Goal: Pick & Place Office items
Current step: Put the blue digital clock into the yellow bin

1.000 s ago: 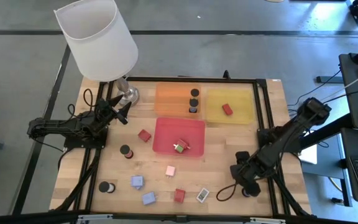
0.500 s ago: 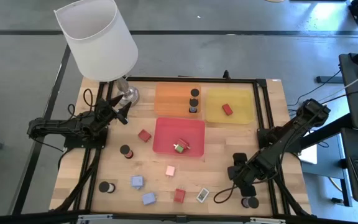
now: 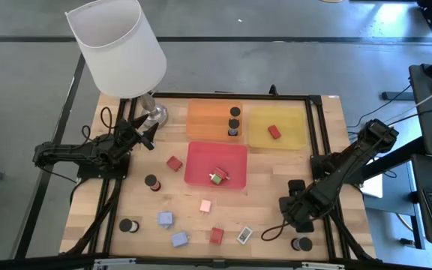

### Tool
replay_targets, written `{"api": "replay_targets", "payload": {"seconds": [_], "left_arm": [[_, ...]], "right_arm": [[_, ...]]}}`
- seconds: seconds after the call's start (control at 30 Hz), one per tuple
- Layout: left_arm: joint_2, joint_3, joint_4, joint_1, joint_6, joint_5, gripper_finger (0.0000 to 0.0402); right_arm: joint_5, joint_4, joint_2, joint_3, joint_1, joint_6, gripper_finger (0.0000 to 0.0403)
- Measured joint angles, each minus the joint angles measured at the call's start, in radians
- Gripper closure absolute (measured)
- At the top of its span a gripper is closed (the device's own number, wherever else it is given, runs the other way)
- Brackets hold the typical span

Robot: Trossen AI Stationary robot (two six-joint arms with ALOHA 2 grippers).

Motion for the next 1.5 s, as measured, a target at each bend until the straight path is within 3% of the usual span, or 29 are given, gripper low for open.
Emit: {"api": "replay_targets", "payload": {"seconds": [0.57,0.93,1.3,1.5], "left_arm": [[0.000,0.000,0.000,0.000,0.000,0.000,0.0080],[0.000,0.000,0.000,0.000,0.000,0.000,0.0080],[0.000,0.000,0.000,0.000,0.000,0.000,0.0080],[0.000,0.000,0.000,0.000,0.000,0.000,0.0080]], "right_arm": [[-0.068,0.143,-0.005,-0.175,0.040,-0.012,0.0126],[-0.066,0.148,-0.005,-0.180,0.040,-0.008,0.0135],[-0.092,0.144,-0.002,-0.177,0.038,0.010,0.0229],[-0.191,0.189,0.001,-0.146,0.032,-0.027,0.0300]]}}
